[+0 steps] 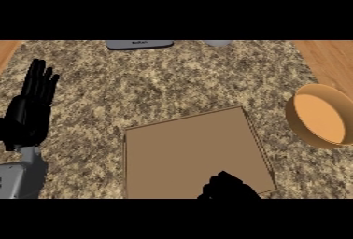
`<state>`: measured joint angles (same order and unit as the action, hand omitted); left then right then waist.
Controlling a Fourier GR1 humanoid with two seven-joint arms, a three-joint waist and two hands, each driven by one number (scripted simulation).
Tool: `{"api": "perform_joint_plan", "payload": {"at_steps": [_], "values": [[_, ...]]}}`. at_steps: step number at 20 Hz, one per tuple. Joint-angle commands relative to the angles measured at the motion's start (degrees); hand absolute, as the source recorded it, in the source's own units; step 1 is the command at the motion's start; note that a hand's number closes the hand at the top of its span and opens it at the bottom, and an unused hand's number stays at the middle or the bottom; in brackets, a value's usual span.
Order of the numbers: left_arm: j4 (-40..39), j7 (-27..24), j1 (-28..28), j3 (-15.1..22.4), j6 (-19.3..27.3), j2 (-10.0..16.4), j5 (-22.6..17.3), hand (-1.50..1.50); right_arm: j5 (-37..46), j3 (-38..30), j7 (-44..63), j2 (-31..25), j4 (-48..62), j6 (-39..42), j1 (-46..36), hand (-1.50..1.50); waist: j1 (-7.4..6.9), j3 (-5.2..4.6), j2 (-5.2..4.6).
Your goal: Pick the cupcake from the tray and place it in the pot
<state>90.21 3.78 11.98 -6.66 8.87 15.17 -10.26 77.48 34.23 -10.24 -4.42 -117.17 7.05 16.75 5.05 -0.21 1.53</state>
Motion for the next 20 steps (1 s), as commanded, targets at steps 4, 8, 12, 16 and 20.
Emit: {"api": "perform_joint_plan", "payload": {"at_steps": [4, 8, 12, 16, 20], "values": [[-0.46, -0.88, 0.84, 0.39, -0.70, -0.50, -0.15, 0.00, 1.47, -2.16, 10.77, 1.37, -27.93, 0.02, 10.75, 1.50, -1.83, 0.12, -0.94], [-0.22, -0.94, 1.63, 1.90, -1.49, -1.57, -0.19, 0.00, -1.33, -10.22, 12.82, 1.88, -35.88, 0.91, 9.93, 1.50, -3.60, 0.19, -1.35], [0.63, -0.91, 0.80, 1.94, -1.01, -1.66, 0.36, 0.00, -8.69, -19.62, 12.19, 1.79, -37.47, 1.44, 10.98, 1.50, -3.79, 0.30, -1.31], [-0.53, -1.16, 2.87, 3.86, 1.63, -3.81, 2.92, 0.00, -13.84, -31.35, 11.61, 1.32, -33.58, 5.36, 4.89, 1.50, -3.97, 0.34, -1.63], [-0.98, -1.88, 2.45, 3.56, 1.03, -3.75, 2.60, 0.00, -17.10, -42.29, 8.60, -0.14, -26.51, 7.21, -1.17, 1.50, -3.79, 0.43, -1.67]]}}
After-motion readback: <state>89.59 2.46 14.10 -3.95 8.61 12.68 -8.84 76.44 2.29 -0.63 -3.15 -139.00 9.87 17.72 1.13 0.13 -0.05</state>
